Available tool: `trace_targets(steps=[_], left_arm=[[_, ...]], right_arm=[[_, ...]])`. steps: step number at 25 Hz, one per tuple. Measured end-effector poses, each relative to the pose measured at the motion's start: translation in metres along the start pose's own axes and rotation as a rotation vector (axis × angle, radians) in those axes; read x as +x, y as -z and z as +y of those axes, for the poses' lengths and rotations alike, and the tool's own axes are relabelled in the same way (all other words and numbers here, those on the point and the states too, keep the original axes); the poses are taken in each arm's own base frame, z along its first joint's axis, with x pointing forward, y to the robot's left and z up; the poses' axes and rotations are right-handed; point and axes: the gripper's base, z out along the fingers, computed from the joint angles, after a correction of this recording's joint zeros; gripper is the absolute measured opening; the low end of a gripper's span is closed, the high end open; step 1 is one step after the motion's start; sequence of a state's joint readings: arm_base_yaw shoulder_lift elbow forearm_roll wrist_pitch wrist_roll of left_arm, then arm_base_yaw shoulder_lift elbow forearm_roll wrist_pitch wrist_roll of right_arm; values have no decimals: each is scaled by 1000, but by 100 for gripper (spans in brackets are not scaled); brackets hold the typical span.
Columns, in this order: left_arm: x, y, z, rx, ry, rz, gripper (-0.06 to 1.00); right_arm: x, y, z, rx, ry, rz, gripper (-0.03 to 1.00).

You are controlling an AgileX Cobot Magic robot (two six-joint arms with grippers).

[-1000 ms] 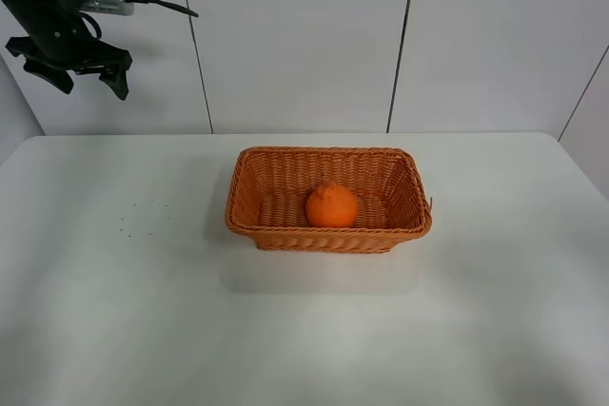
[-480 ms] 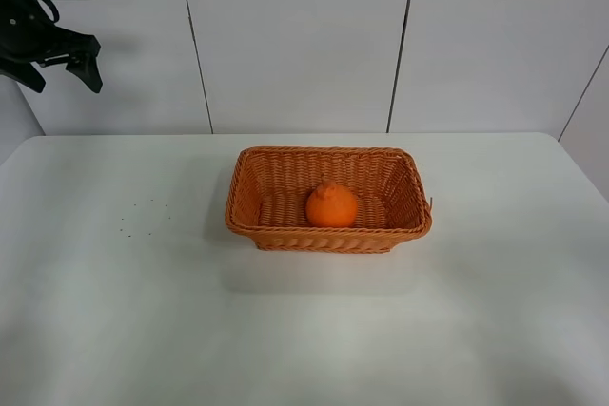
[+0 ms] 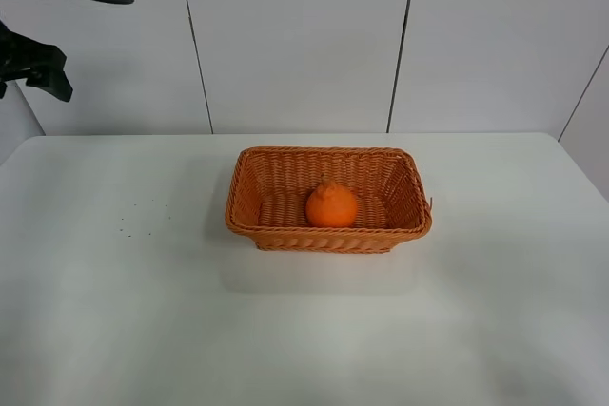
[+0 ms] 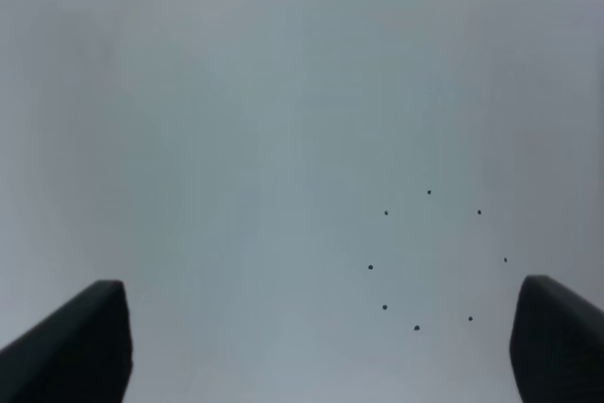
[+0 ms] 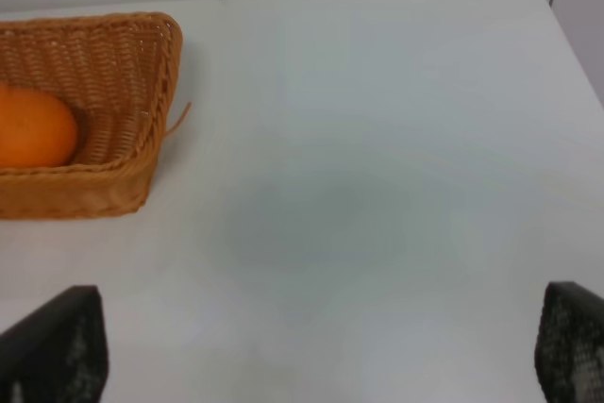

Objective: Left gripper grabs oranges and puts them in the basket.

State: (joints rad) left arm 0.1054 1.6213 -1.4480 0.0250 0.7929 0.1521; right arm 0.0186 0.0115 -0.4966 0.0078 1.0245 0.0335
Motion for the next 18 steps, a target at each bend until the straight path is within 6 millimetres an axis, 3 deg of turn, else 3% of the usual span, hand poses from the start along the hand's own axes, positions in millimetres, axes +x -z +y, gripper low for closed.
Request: trace_targets(steps=[10,18], left_arm=[[51,76,-7,-43,-48,-222,90],[100,117,-15,-46,-41,-243,90]], right_arm=[[0,0,0,0,0,0,69],[0,0,0,0,0,0,69]])
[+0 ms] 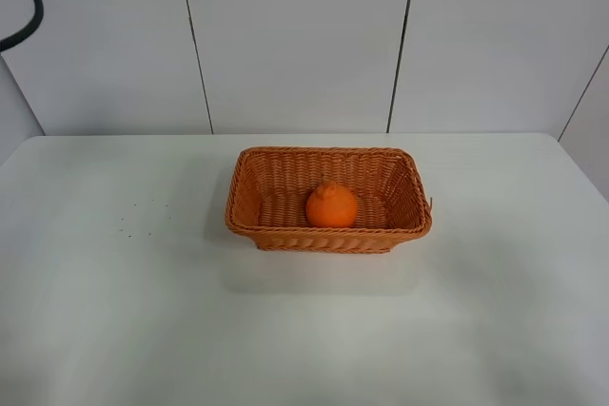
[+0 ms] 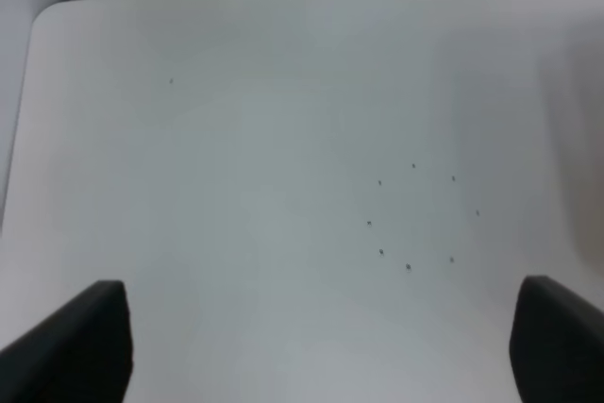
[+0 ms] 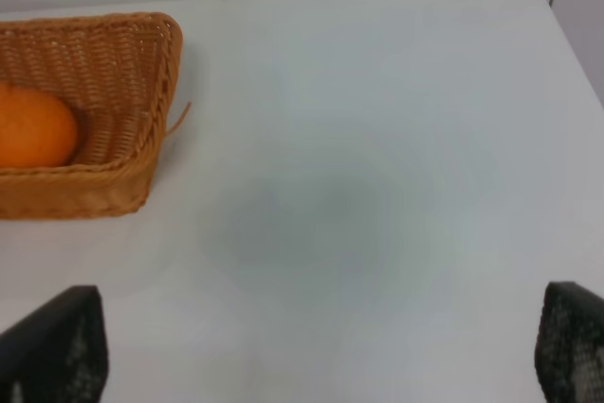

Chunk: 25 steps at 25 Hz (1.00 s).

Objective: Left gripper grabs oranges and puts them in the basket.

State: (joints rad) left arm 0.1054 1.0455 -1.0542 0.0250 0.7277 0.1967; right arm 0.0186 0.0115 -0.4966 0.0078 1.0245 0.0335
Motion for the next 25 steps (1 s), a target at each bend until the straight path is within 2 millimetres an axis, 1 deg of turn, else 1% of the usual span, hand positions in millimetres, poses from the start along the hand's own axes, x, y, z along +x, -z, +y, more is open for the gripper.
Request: trace_targets(steps=[2,3,4,10,15,21,25], left_arm=[[11,11,-3,9,8,11,90],[17,20,-4,14,18,10,90],[29,32,-7,19,31,0,90],[68,66,-16,11,75,-71,90],[102,77,-23,16,89,-86,90],[139,95,-32,13,100,-186,90],[158,105,-37,8,102,-237,90]], right_arm=[[0,0,0,0,0,0,69],[0,0,0,0,0,0,69],[0,0,0,0,0,0,69],[0,0,0,0,0,0,69],[0,0,0,0,0,0,69],[0,0,0,0,0,0,69],[0,0,0,0,0,0,69]])
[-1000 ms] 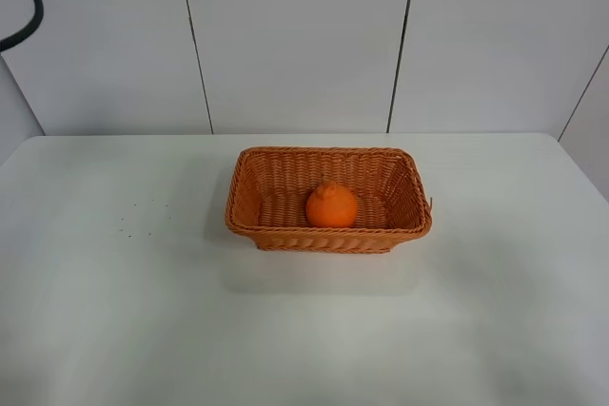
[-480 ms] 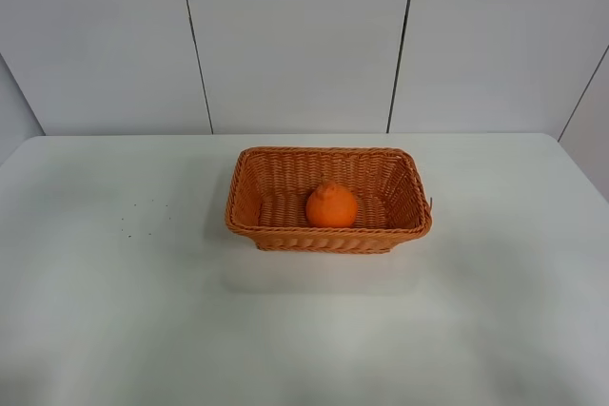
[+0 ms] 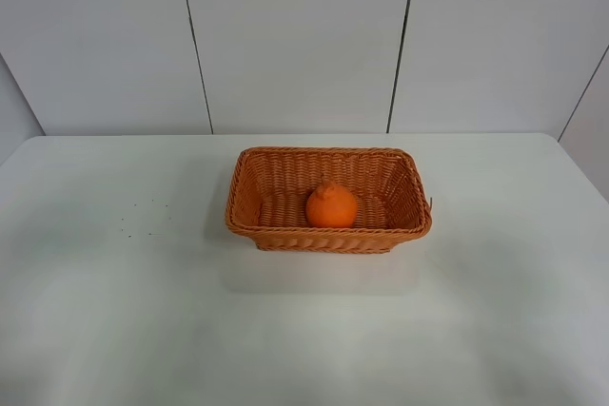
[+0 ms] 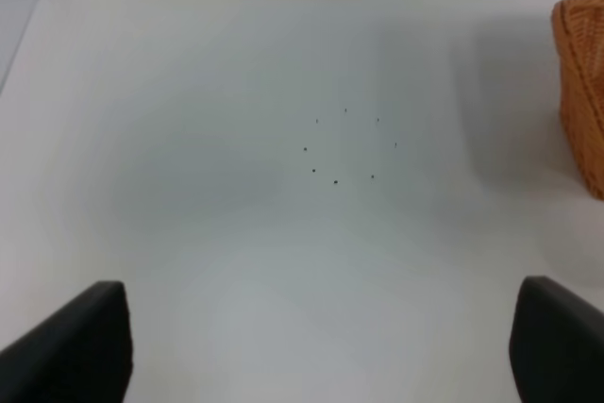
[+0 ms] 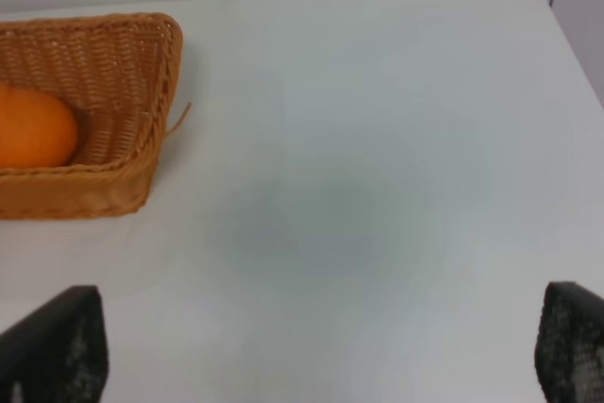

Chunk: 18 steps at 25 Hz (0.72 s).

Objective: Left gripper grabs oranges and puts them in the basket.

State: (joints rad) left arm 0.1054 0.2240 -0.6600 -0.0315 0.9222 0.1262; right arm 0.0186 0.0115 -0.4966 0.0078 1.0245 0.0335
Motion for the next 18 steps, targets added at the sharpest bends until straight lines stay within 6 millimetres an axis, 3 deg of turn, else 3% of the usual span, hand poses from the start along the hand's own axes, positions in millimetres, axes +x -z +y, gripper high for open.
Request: trace_targets(steps=[18], left_arm=[[37,33,-5,-5,14,-79,89]], right_arm=[[0,0,0,0,0,0,69]])
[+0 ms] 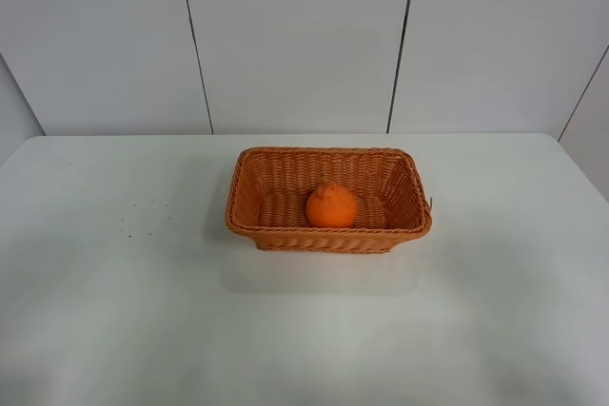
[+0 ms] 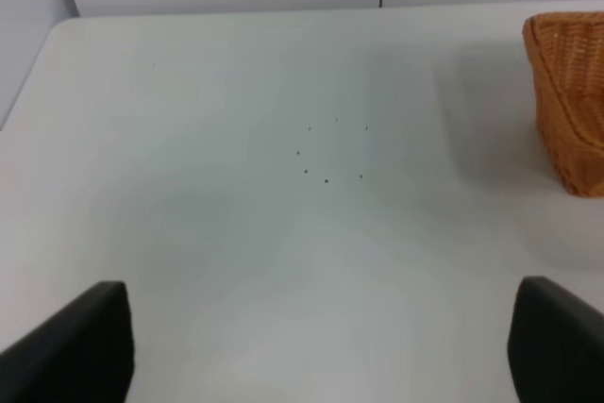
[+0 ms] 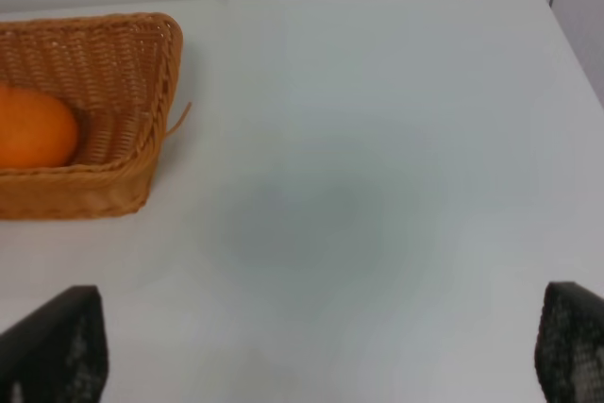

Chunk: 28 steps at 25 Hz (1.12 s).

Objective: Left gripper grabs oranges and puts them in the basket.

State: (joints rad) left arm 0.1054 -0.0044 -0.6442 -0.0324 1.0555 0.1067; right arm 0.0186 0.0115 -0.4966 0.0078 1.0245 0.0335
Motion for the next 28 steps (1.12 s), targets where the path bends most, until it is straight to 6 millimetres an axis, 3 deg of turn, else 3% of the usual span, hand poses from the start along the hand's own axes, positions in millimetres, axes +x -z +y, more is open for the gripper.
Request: trace_targets(steps=[6,14,28], left_arm=[[5,-6,0,5,6,30,87],[27,-32,0,-7,3,154,87],[28,-34,2,-21,19,156,87]], right_arm=[[0,0,0,0,0,0,69],[0,0,0,0,0,0,69],[0,0,0,0,0,0,69]])
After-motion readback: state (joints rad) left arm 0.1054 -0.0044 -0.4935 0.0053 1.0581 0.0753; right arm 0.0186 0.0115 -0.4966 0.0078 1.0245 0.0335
